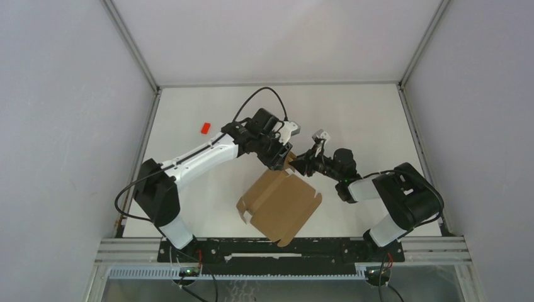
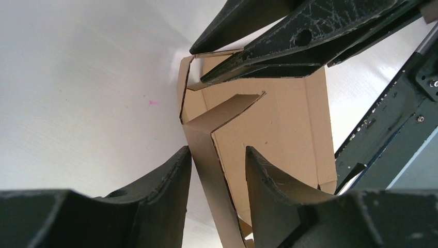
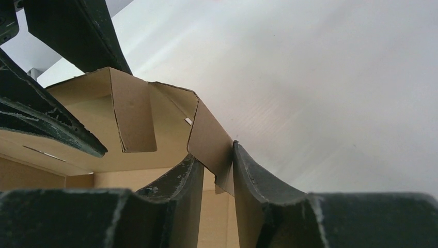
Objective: Fold the paper box
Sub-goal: Fold the paper box at the center of the board.
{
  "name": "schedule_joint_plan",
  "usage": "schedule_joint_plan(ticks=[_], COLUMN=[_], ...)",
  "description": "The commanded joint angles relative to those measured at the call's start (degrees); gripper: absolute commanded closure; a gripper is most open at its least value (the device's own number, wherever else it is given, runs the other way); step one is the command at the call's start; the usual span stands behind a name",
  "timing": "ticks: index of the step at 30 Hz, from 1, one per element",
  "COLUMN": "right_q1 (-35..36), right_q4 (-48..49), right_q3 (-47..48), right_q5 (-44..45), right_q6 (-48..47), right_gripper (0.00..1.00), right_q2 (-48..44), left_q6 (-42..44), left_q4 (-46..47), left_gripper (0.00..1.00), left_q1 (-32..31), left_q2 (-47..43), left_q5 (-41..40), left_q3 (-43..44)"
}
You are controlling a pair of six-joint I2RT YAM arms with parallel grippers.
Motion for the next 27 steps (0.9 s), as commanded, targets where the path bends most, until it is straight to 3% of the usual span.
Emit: schedule_joint_plan(ticks=[1, 13, 20, 27], right_q1=[0.8, 1.7, 2.1, 2.4], right_q4=[0.9, -1.8, -2.2, -2.5], right_q3=[1.4, 1.4, 1.4, 1.4], right_q5=[1.1, 4.2, 5.0, 5.3], right_q6=[-1.5, -2.7, -2.9, -3.0], right_gripper=[0.66, 0.72, 0.72, 0.72], right_q2=[-0.6, -1.9, -2.0, -2.3], left_q6=[0.6, -1.8, -5.5, -9.5], left_q4=[2.5, 4.2, 6.8, 6.4], left_gripper=[0.52, 0.51, 0.51, 0.57], left_q1=[-0.1, 1.0, 5.0, 6.8], left_q2=[-1.5, -5.0, -11.4, -19.2], left_q5=[1.1, 5.0, 7.7, 2.8], left_q3=[-0.2, 1.1, -2.7, -8.7])
